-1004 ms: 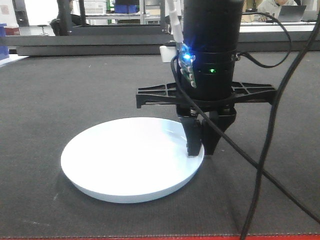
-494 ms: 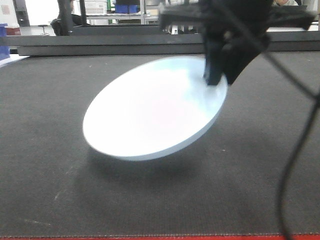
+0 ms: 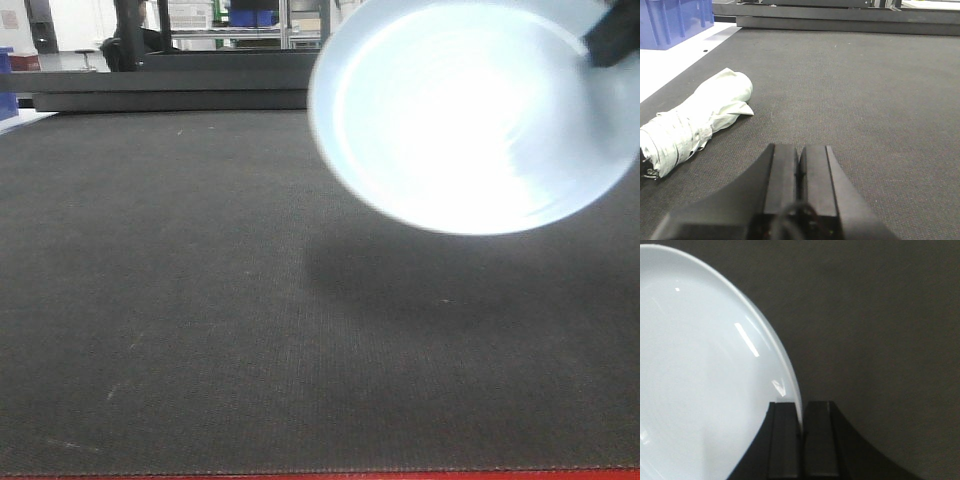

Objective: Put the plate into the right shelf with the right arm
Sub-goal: 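Lift the white plate off the table with the right gripper, then drive the base away from the table holding the plate in the right gripper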

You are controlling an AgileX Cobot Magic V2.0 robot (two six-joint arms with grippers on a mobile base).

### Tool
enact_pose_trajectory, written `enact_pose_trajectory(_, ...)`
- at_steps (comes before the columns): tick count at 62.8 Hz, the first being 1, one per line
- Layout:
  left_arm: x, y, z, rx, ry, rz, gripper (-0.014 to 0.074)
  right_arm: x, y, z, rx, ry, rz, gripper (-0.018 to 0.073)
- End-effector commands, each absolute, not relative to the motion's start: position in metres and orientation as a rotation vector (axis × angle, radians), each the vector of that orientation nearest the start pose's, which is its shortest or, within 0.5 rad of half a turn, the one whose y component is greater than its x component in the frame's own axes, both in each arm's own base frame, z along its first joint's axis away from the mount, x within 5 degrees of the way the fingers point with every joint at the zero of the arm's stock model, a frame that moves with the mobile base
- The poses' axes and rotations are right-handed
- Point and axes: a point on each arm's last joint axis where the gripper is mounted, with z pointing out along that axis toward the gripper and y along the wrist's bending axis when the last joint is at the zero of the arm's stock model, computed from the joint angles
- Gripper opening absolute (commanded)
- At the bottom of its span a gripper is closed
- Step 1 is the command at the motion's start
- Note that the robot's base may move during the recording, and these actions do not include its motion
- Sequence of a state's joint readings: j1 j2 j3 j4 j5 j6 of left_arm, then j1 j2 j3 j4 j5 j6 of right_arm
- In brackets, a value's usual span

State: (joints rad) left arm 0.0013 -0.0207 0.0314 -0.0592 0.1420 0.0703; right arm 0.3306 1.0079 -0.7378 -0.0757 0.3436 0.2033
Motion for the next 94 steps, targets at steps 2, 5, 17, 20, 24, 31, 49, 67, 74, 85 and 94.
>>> enact_pose_trajectory(2,0.057,0.0,0.196,0.009,1.554,0.006,-0.0047,0.19,0.048,0.334,-0.16,1.85,0.219,0.0052)
enact_pose_trajectory(5,0.057,0.0,0.196,0.009,1.554,0.006,-0.0047,0.183,0.04,0.333,-0.132,1.814,0.197,0.0052)
enact_pose_trajectory(17,0.057,0.0,0.196,0.009,1.554,0.006,-0.0047,0.155,0.015,0.33,-0.07,1.721,0.082,0.0052)
enact_pose_trajectory(20,0.057,0.0,0.196,0.009,1.554,0.006,-0.0047,0.146,0.012,0.332,-0.068,1.694,0.063,0.0052)
enact_pose_trajectory(24,0.057,0.0,0.196,0.009,1.554,0.006,-0.0047,0.135,0.011,0.336,-0.08,1.655,0.047,0.0052)
enact_pose_trajectory(31,0.057,0.0,0.196,0.009,1.554,0.006,-0.0047,0.111,0.009,0.341,-0.093,1.569,0.028,0.0052)
enact_pose_trajectory(49,0.057,0.0,0.196,0.009,1.554,0.006,-0.0047,0.06,0.004,0.345,-0.081,1.377,0.03,0.0052)
enact_pose_trajectory(67,0.057,0.0,0.196,0.009,1.554,0.006,-0.0047,0.049,0.003,0.347,-0.077,1.327,0.03,0.0052)
enact_pose_trajectory(74,0.057,0.0,0.196,0.009,1.554,0.006,-0.0047,0.049,0.003,0.347,-0.077,1.327,0.03,0.0052)
enact_pose_trajectory(85,0.057,0.0,0.196,0.009,1.554,0.006,-0.0047,0.049,0.003,0.347,-0.077,1.327,0.03,0.0052)
enact_pose_trajectory(94,0.057,0.0,0.196,0.009,1.554,0.006,-0.0047,0.049,0.003,0.347,-0.077,1.327,0.03,0.0052)
